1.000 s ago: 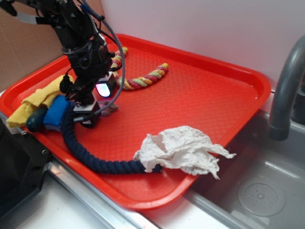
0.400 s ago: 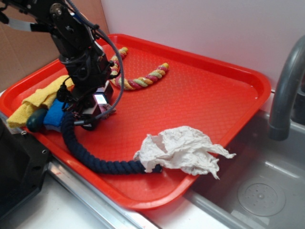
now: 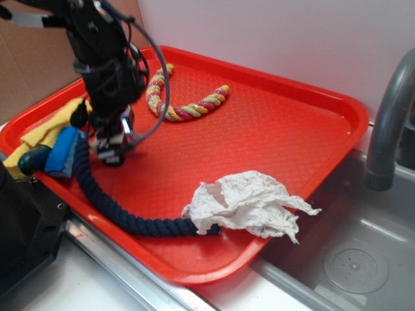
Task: Grab the wood chip.
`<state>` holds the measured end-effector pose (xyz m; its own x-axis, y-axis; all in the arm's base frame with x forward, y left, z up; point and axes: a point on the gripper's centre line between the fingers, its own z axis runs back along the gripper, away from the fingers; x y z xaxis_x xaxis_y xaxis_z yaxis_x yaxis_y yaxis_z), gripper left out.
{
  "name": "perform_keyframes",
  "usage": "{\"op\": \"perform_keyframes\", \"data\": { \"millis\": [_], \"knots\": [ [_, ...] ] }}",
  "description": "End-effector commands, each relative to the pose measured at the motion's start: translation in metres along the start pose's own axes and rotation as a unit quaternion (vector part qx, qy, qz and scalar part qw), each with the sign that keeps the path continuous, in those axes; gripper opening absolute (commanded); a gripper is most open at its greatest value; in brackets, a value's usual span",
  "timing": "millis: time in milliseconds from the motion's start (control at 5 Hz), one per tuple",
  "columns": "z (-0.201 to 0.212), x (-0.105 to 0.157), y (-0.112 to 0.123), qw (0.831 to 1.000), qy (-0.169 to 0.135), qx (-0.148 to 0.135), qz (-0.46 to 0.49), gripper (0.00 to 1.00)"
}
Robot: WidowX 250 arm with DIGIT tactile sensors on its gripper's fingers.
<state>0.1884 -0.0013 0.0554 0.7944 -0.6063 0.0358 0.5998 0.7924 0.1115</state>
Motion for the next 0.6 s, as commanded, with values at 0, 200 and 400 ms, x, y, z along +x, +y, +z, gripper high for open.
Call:
{"op": "perform_keyframes", "data": {
  "millis": [0, 200, 400],
  "knots": [
    [0.101, 0.053, 0.041, 0.971, -0.001, 0.021, 0.238, 0.0],
    [0.127, 0.031, 0.043, 0.948, -0.017, -0.008, 0.317, 0.0],
    [0.141, 0.022, 0.038, 0.947, -0.047, -0.018, 0.317, 0.0]
  ]
}}
